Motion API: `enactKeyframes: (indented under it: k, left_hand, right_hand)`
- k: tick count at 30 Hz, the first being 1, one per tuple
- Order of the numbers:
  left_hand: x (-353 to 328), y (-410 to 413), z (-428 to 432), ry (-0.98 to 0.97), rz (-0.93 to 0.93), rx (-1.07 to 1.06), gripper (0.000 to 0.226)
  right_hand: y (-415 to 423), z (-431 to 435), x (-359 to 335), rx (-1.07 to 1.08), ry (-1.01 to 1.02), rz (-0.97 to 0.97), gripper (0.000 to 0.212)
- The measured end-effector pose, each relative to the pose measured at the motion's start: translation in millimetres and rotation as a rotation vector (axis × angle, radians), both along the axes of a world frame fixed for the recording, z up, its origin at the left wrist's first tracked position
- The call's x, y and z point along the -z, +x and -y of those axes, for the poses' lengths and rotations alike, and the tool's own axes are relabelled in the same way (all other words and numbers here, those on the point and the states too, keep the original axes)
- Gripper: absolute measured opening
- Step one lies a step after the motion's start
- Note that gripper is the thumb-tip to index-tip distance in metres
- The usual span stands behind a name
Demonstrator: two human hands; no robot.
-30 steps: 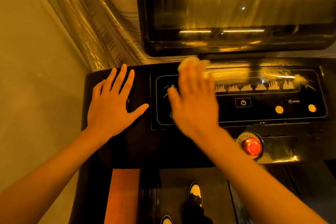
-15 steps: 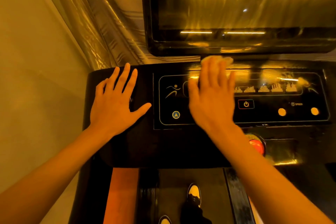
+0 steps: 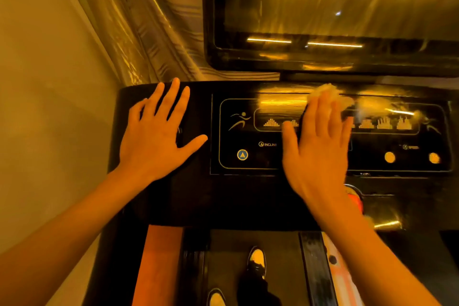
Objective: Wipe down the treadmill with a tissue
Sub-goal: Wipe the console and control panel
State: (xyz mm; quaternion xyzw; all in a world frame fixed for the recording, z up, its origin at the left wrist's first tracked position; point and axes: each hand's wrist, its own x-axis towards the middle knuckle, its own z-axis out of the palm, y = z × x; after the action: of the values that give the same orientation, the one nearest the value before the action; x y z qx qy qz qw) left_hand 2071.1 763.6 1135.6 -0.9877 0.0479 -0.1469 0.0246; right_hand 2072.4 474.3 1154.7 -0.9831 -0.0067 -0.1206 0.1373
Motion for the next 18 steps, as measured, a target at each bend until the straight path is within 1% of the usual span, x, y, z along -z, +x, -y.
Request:
enactKeyframes:
  k: [4, 6, 8, 9, 11, 13, 15, 16, 17, 18]
  left_hand:
    - [-1, -2, -4, 0.02, -0.005, -0.001, 0.082]
    - [-2, -2, -5, 0.022, -0.006, 0.011, 0.077]
    - [-3, -2, -5, 0.012, -0.006, 0.018, 0.075]
    - [-3, -1, -5, 0.009, -0.003, 0.017, 0.075]
    - [-2, -1, -4, 0.002, 0.001, 0.014, 0.075]
    - [-2, -1, -4, -0.006, 0.005, 0.005, 0.076]
    - [-2, -1, -3, -0.01, -0.002, 0.004, 0.075]
    - [-2, -1, -3, -0.009, -0.006, 0.003, 0.075]
    - [-3, -2, -3, -0.007, -0.01, 0.003, 0.075]
    - [-3, -2, -3, -0.004, -0.014, 0.004, 0.075]
  right_hand:
    - [-42, -108, 18, -0.376, -0.028, -0.003, 0.077]
    - [-44, -112, 20, -0.455, -0.07, 0.003, 0.074]
    - [-34, -75, 19, -0.424, -0.124, 0.016, 0.072]
    - [-30, -47, 17, -0.371, -0.149, 0.013, 0.073]
    - [-21, 11, 14, -0.194, -0.158, -0.01, 0.076]
    - [-16, 44, 7, -0.005, -0.107, -0.048, 0.081]
    - [-15, 30, 7, 0.115, -0.045, -0.068, 0.087]
    - [-18, 8, 6, 0.119, -0.024, -0.055, 0.088]
    - [-23, -20, 7, 0.074, -0.009, -0.033, 0.086]
    - [-32, -49, 10, -0.015, 0.002, -0.016, 0.083]
